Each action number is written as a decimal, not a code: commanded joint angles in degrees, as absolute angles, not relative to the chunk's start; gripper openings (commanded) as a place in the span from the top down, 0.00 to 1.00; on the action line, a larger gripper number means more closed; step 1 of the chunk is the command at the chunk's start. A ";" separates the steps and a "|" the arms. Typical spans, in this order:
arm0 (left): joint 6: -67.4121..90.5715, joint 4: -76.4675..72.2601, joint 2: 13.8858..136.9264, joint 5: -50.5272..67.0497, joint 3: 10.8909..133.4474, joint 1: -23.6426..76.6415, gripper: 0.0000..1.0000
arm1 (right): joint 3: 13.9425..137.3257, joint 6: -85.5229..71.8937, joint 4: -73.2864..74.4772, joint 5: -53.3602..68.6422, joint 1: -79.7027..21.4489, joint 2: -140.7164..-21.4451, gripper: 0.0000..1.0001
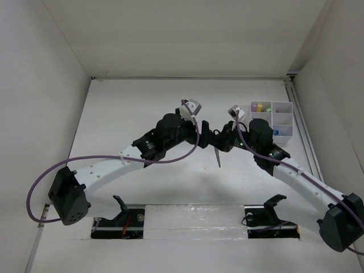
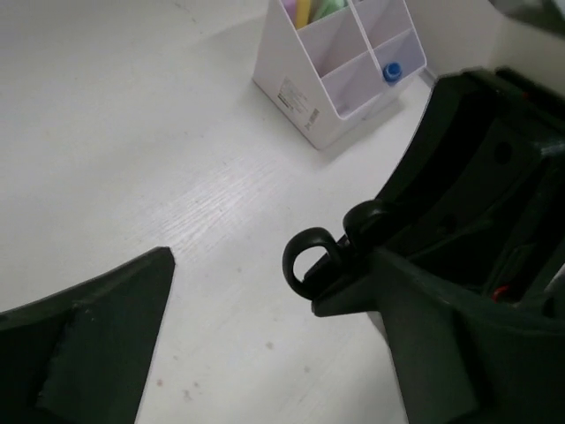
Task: Sort the stationery into containers
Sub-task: Pick up the scissors from the center of the board, then place the scissors in the storage box.
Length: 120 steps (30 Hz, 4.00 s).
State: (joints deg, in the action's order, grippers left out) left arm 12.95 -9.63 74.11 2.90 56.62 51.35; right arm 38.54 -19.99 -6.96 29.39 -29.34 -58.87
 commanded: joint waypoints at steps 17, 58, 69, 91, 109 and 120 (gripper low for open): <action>38.85 30.85 64.17 -32.44 65.66 51.42 0.00 | 45.96 -19.86 -7.47 -36.97 -19.34 -61.33 1.00; 33.93 30.06 41.84 -21.18 55.63 51.42 0.00 | 54.49 -34.72 -8.61 -71.89 -15.47 -86.84 1.00; 33.40 30.06 41.31 -20.65 55.63 51.42 0.00 | 57.82 -38.23 -0.71 -72.25 -17.14 -88.86 1.00; 33.40 30.06 40.78 -20.65 55.63 51.42 0.00 | 68.20 -53.44 22.68 -74.00 -16.96 -95.01 1.00; 33.40 30.06 40.78 -20.65 55.63 51.42 0.00 | 68.20 -53.44 23.20 -73.48 -16.44 -95.01 0.44; 33.40 29.54 40.78 -20.65 55.63 51.42 0.00 | 64.60 -47.90 17.49 -69.61 -18.63 -87.64 0.20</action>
